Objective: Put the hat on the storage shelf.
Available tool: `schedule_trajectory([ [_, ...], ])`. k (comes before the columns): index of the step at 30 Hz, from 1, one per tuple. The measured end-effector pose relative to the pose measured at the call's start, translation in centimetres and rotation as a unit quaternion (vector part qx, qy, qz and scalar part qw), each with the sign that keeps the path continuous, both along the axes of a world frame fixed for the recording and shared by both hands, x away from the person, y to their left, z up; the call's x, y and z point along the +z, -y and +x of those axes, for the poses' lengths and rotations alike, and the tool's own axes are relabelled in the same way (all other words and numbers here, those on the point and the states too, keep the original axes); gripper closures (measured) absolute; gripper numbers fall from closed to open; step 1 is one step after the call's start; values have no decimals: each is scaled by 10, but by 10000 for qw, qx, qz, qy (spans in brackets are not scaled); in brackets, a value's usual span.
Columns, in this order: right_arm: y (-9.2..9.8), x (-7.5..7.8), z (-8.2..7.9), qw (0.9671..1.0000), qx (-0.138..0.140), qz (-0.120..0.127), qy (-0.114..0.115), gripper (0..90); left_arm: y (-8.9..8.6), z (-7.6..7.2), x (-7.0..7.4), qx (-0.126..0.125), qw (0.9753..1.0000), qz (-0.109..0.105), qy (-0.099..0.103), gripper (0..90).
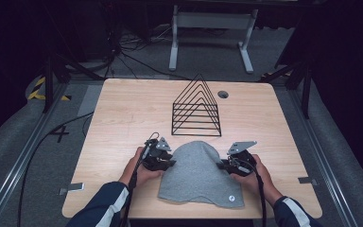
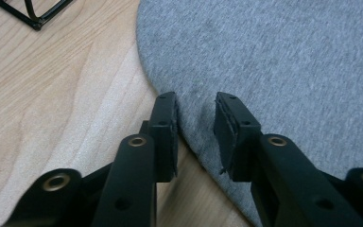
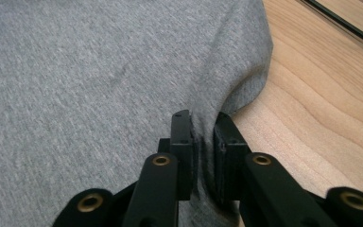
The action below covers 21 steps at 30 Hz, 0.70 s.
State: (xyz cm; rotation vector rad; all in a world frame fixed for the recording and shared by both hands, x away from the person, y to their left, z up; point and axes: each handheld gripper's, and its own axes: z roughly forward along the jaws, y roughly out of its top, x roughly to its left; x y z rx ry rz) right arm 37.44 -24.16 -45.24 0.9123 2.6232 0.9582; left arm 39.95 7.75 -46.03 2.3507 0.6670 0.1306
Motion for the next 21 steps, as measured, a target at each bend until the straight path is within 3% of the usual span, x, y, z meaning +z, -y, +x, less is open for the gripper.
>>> schedule_trajectory([
  [2,-1,0,0,10000,35,-26,39,831,0,0,0,-43,10000,4,-20,779],
  [5,-1,1,-1,10000,67,-41,50,834,0,0,-1,-131,9999,-74,-7,828],
  [9,2,2,-1,9999,96,18,105,838,-1,-2,2,-190,9998,-26,39,863],
  [13,7,14,-3,9993,98,197,308,839,-4,-3,12,-207,9993,-132,276,866],
  [16,10,20,-4,9988,81,288,396,840,-6,-5,19,-202,9989,-244,339,866],
  [21,14,35,-6,9972,103,456,592,842,-9,-11,39,-287,9968,-400,635,866],
])
